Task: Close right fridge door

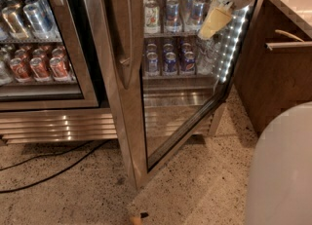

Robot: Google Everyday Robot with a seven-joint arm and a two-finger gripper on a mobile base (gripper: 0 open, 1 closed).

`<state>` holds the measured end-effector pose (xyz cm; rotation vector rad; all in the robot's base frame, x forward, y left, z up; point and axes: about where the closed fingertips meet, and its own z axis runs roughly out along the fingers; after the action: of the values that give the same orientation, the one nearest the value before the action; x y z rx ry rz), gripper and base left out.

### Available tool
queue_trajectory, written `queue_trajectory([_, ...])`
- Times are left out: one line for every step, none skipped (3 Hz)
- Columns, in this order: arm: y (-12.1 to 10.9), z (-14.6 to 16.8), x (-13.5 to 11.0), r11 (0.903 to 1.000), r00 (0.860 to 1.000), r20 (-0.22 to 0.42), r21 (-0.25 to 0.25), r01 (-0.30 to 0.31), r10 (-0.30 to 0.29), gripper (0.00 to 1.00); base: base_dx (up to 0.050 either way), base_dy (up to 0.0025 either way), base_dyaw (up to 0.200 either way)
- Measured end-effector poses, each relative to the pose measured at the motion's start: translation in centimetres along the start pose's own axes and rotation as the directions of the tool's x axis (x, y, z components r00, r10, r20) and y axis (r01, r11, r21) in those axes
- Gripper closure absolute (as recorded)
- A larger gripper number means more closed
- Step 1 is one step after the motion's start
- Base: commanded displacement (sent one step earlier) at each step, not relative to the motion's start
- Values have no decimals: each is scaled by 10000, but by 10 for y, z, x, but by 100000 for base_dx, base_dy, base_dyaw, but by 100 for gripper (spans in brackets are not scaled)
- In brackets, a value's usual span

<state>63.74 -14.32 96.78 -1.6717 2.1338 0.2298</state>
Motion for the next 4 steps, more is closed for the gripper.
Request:
queue_trajectory([0,0,0,10000,10000,0,0,0,0,100,4999,0,-30])
queue_trajectory([0,0,0,10000,10000,0,0,0,0,100,4995,4,-89])
queue_trajectory([0,0,0,10000,10000,0,0,0,0,100,4992,6,-121])
queue_trajectory([0,0,0,10000,10000,0,0,0,0,100,4990,8,-178])
